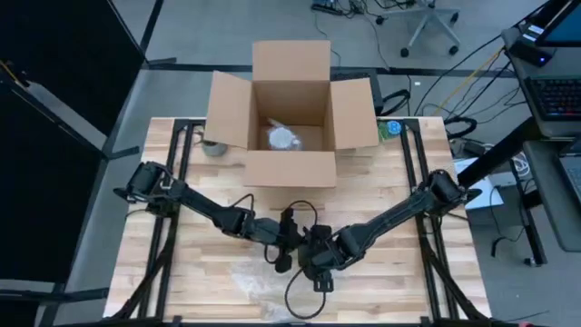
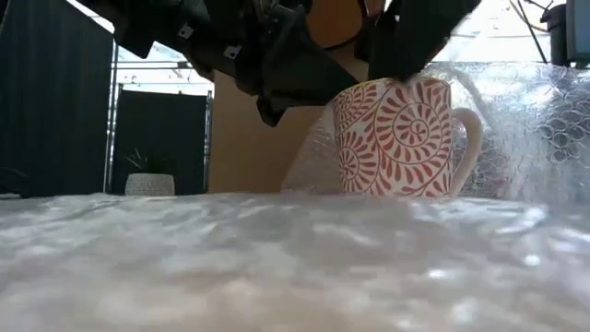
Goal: Wrap mug
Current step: Wrap the orange mug with bubble wrap
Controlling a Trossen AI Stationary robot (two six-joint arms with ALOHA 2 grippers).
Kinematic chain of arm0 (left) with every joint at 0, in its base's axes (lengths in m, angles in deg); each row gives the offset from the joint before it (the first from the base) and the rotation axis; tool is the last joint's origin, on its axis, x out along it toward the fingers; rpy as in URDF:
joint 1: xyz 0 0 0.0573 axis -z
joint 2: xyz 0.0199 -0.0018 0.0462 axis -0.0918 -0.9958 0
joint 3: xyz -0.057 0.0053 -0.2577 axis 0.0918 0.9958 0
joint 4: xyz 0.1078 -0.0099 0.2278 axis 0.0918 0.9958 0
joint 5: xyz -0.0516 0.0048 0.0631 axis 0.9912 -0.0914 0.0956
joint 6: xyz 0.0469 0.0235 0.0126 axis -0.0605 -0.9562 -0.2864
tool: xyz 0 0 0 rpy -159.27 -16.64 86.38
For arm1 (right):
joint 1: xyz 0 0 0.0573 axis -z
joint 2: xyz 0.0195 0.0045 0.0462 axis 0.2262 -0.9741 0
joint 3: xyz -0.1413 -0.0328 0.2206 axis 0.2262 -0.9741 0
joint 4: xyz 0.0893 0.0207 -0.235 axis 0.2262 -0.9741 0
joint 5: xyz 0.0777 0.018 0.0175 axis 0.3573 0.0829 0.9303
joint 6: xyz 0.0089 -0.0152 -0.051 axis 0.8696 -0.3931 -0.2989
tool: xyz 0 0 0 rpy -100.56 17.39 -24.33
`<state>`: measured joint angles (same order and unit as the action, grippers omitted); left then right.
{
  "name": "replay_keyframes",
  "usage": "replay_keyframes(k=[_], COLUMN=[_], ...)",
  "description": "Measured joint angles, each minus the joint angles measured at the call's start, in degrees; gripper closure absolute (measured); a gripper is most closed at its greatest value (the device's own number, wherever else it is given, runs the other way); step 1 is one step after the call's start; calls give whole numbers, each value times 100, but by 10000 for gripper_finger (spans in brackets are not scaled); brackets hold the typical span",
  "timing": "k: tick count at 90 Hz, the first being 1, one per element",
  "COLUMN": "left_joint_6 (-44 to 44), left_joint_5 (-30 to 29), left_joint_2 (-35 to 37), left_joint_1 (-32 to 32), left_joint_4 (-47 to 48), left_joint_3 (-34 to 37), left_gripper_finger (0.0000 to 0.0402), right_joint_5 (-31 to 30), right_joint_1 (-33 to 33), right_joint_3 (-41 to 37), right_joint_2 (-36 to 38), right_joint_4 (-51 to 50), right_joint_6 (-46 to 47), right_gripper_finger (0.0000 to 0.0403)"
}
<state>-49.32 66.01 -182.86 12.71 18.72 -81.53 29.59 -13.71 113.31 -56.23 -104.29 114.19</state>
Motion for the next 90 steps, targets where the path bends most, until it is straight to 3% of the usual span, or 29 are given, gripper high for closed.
replay_keyframes(k=[26, 70, 90], left_joint_6=[2, 2, 2], left_joint_5=[-24, -2, -2], left_joint_2=[7, 2, 2], left_joint_1=[-4, 0, 0], left_joint_4=[85, 83, 88], left_joint_3=[-2, -9, -8], left_gripper_finger=[402, 401, 401], right_joint_5=[-125, 11, -746], right_joint_1=[-2, -193, -541], right_joint_3=[36, -7, -5], right_joint_2=[-471, 1200, 1504], right_joint_4=[-283, -659, -1687], right_joint_6=[-101, 553, 1299], right_gripper_finger=[152, 152, 152])
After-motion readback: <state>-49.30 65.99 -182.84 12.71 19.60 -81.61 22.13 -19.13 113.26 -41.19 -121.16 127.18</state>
